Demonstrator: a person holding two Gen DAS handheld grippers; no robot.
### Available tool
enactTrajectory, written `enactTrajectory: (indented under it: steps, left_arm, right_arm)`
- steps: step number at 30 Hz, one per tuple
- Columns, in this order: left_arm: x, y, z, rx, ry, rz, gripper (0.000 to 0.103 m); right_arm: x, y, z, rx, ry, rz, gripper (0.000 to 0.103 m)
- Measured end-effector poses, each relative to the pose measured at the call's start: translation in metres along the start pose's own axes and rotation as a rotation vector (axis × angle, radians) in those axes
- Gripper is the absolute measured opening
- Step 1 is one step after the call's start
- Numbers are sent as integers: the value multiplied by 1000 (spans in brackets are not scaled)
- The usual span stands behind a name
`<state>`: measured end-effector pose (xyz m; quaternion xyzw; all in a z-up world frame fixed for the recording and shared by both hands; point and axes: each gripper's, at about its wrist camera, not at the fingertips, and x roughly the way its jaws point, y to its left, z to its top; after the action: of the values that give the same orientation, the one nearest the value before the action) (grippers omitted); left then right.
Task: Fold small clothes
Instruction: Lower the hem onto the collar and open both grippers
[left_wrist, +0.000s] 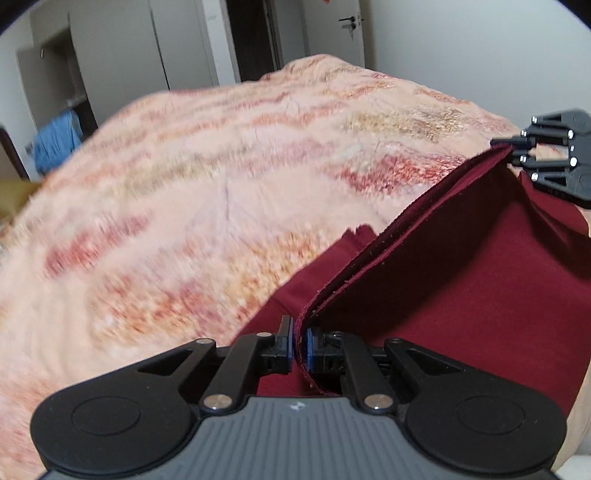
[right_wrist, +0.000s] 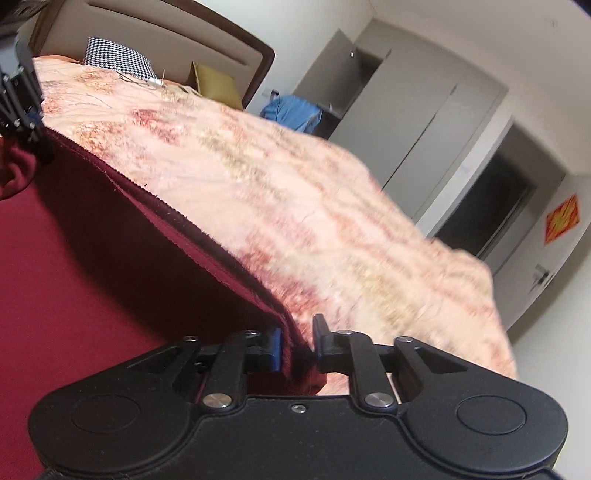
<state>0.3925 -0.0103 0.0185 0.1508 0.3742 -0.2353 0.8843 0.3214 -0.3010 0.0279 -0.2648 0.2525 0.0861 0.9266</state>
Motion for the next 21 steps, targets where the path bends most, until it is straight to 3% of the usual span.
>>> enactTrajectory:
  steps: [2,6,9,12,16,21]
  left_arm:
    - [10,10,-5,-40,3,-34,12]
    - [10,27,-13,-137,-41,-66,63]
    - [-2,39,-18,-224,-94,-97,75]
    - [-24,38,-33,-292,-176,-74,90]
    - [-53,14,-64,-320,-246,-70,97]
    - [-67,-34,-97,-264,-242,-47,97]
  right_arm:
    - [4,2,-5,35,16,20,45]
    - [5,-1,-16,110,25,52,73]
    - [1,-9,-24,172,11,49,91]
    - [-21,-10,-36,232,-18,37,101]
    - [-54,-3,-54,301,-43,9,102]
    - [-87,12,-82,366,-42,-54,102]
